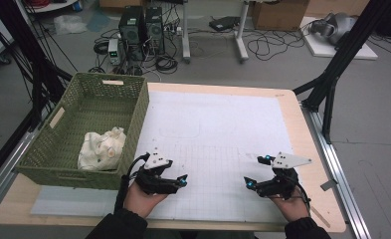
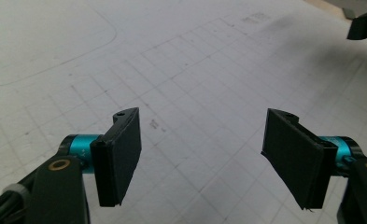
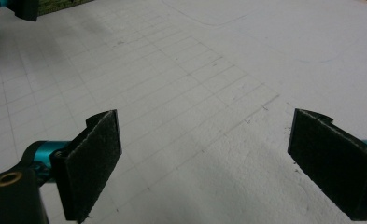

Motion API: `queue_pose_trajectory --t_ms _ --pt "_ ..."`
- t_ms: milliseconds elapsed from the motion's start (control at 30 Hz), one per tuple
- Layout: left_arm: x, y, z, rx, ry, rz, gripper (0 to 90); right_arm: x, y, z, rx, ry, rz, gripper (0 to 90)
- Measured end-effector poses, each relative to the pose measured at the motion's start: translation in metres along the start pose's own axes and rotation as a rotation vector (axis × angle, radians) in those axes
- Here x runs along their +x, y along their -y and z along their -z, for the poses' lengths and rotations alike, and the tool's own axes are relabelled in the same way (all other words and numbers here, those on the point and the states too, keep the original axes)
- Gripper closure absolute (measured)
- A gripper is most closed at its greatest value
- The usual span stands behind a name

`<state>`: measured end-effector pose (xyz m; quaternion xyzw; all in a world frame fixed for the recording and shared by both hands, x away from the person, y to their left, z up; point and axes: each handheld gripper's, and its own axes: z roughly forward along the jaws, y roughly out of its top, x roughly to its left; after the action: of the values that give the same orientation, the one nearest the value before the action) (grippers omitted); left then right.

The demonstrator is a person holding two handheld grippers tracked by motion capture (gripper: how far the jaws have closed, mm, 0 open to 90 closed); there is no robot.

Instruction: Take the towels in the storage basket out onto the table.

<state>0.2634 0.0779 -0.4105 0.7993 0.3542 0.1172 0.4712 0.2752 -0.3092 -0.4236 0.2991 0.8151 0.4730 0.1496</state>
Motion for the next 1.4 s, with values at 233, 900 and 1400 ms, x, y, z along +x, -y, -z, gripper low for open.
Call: queue_pose_trajectory --t_ms 233,900,1400 --pt "-0.002 -0.013 0.003 -0.024 0.14 0.083 31.0 0.0 -0.001 0.001 -0.006 -0.001 -0.006 8.9" --pt "0.011 -0.078 0.006 0.029 0.382 0.246 35.6 -0.001 -0.004 0.003 -0.035 -0.012 -0.003 9.0" --pt "0.036 -0.1 0.024 0.0 0.439 0.391 35.5 -0.002 -0.005 0.004 -0.046 -0.015 -0.004 8.9"
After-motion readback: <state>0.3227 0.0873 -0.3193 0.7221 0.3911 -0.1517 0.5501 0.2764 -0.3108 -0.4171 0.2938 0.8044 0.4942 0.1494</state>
